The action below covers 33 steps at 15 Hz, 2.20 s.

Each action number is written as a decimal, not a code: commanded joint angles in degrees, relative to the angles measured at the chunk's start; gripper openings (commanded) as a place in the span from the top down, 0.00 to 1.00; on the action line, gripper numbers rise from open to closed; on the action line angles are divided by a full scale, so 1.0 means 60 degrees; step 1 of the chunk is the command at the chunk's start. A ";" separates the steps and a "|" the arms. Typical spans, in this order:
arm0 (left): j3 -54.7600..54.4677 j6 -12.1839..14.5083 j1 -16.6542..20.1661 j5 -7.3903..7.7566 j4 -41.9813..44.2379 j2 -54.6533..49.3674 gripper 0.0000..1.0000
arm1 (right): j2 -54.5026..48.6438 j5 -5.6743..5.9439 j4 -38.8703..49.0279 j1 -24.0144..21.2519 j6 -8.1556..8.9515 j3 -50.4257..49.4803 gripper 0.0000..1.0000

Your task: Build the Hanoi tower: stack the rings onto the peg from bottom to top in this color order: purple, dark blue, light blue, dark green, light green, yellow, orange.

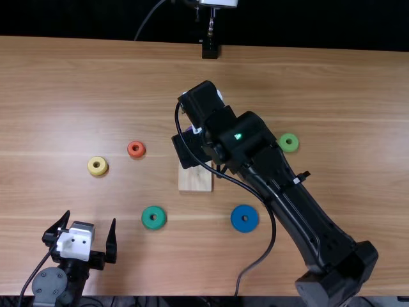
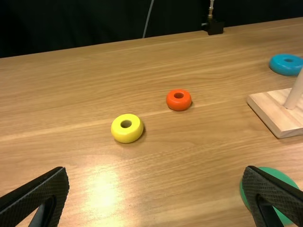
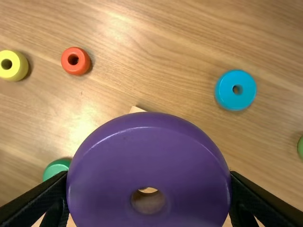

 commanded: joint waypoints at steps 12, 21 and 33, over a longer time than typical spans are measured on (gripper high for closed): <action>-0.1004 0.0128 0.0105 0.0147 -0.0759 -0.0111 0.00 | 0.0617 0.0079 -0.0004 0.0166 0.0069 0.0163 1.00; -0.1004 0.0128 0.0105 0.0147 -0.0759 -0.0111 0.00 | 0.1012 0.0044 0.0049 0.0181 0.0122 -0.0716 1.00; -0.1004 0.0128 0.0105 0.0147 -0.0759 -0.0111 0.00 | 0.1144 0.0079 0.0049 0.0225 0.0086 -0.0496 0.00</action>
